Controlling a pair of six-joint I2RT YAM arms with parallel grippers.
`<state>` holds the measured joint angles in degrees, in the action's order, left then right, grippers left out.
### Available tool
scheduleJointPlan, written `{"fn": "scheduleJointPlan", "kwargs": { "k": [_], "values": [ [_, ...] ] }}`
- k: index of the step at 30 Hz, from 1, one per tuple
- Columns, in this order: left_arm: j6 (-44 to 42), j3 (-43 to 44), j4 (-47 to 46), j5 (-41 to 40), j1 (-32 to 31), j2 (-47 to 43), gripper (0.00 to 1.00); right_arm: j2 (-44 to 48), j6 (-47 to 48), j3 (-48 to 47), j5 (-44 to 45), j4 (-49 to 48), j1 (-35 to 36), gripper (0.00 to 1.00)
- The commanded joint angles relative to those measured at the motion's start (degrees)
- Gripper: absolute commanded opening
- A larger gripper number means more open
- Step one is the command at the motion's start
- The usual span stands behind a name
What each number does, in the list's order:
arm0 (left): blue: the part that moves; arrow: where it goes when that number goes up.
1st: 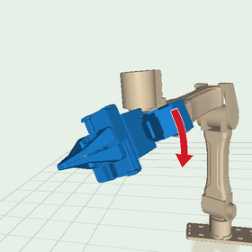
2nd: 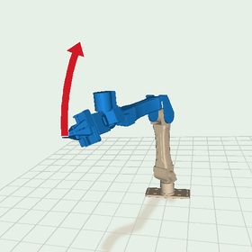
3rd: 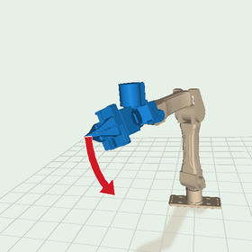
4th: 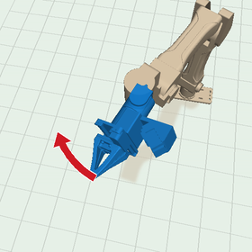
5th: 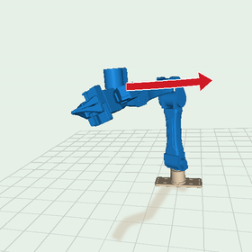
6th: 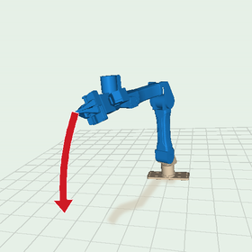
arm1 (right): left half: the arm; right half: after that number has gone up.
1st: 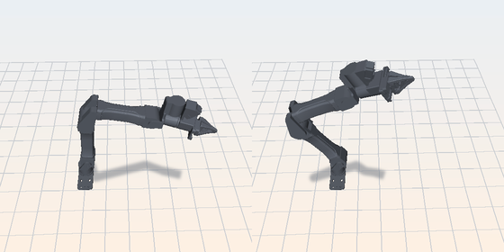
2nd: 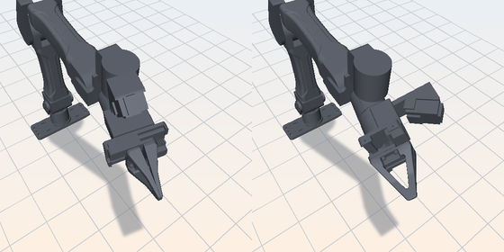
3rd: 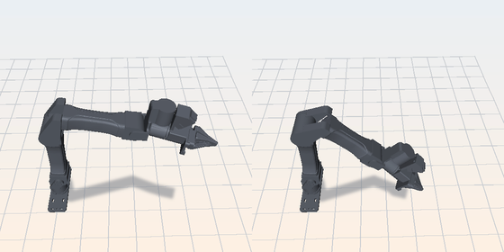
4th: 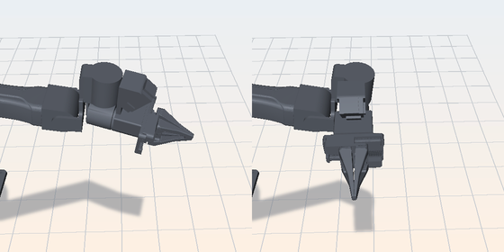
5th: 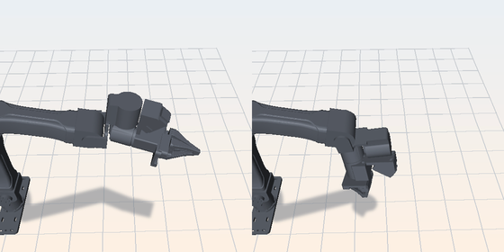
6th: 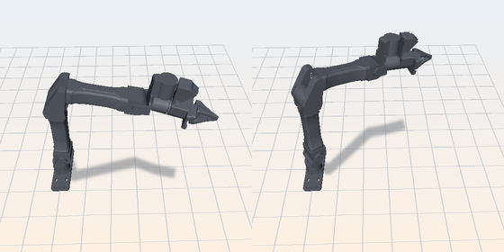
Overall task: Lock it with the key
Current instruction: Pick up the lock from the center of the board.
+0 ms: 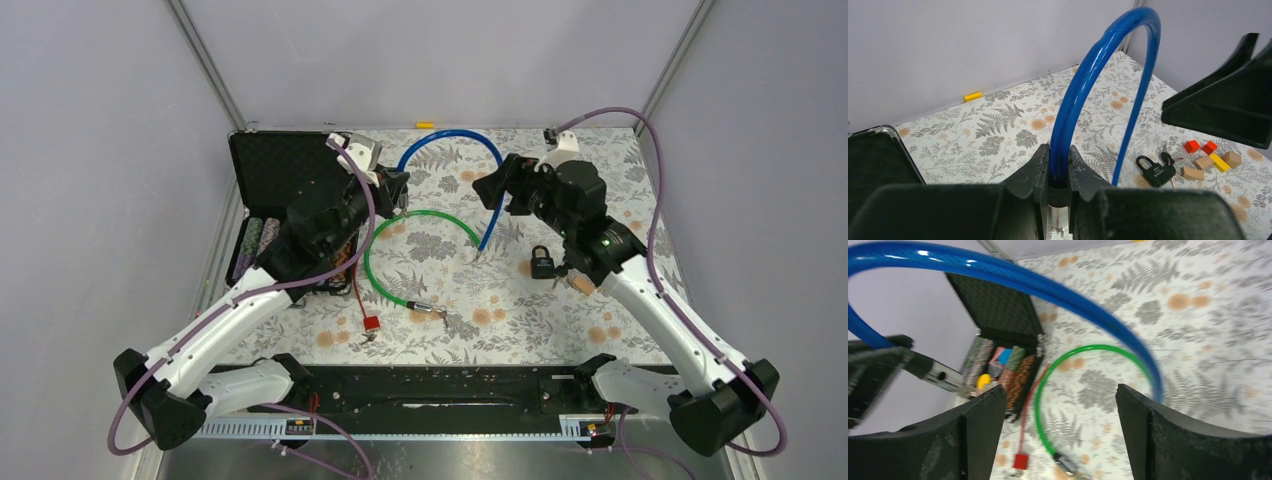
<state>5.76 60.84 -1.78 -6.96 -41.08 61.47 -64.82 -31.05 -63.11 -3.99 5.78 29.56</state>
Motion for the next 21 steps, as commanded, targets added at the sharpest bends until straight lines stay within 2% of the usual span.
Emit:
{"fn": "scheduleJointPlan", "kwargs": {
  "k": [1,5,8,14,21],
  "values": [
    [0.0,1.2,-7.7,-1.3,0.1,-3.8,0.00,4.5,14.1,1.4,9.5,6.0,-0.2,0.87],
    [1.5,1.0,-8.8,-1.2,0.1,-5.5,0.00,6.8,16.2,5.7,7.6,6.0,-0.2,0.89],
    [2.6,0.9,-9.8,-1.3,0.1,-6.7,0.00,7.8,14.0,9.8,4.7,3.1,-0.2,0.88],
    [4.5,1.0,-11.0,-2.8,0.1,-8.6,0.00,10.5,11.6,17.2,-0.2,-3.5,-0.2,0.83],
    [7.8,1.5,-11.3,-1.8,0.1,-9.2,0.00,11.5,12.0,20.6,-6.6,-10.0,-0.2,0.70]
  ]
}}
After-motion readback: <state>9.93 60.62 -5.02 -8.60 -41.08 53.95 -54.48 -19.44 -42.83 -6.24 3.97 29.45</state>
